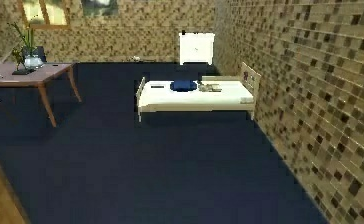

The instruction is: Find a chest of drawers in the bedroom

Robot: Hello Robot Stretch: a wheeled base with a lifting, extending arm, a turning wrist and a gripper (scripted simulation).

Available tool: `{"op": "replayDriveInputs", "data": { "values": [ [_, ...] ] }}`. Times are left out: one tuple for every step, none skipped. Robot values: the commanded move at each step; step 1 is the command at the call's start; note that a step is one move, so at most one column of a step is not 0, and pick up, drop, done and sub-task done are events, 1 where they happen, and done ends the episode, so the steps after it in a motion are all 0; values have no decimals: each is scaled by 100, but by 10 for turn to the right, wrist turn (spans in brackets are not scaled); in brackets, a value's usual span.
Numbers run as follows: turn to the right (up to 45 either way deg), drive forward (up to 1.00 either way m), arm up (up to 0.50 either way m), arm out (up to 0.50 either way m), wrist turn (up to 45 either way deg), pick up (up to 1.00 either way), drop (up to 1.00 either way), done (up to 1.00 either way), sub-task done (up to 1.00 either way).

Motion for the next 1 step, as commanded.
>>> {"op": "replayDriveInputs", "data": {
  "values": [
    [-240,0,0,0,0,0,0,0,0]
  ]
}}
